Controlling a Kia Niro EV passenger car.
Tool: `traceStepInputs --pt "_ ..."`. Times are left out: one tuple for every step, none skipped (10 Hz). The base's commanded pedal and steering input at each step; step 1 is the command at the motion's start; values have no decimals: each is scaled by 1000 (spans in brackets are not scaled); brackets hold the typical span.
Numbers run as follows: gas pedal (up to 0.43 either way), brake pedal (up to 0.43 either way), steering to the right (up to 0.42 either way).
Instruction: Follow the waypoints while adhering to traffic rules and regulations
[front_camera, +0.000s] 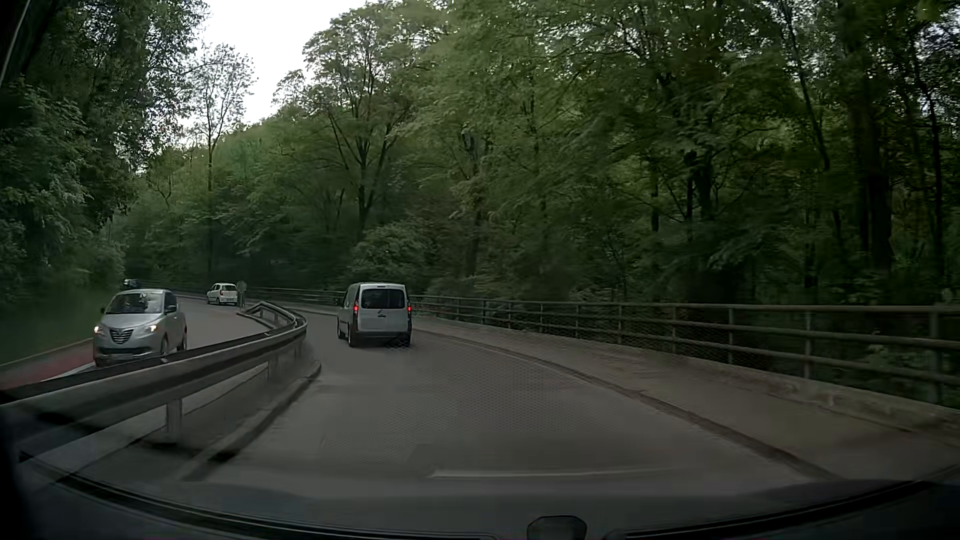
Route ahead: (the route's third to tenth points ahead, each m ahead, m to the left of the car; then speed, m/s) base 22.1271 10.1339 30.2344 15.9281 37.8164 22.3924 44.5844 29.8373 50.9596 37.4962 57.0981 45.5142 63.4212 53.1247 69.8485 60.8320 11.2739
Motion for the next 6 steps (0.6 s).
traceStepInputs --pt "150 0 -95" --pt "150 0 -97" --pt "150 0 -97" --pt "150 0 -97" --pt "150 0 -97" --pt "150 0 -97"
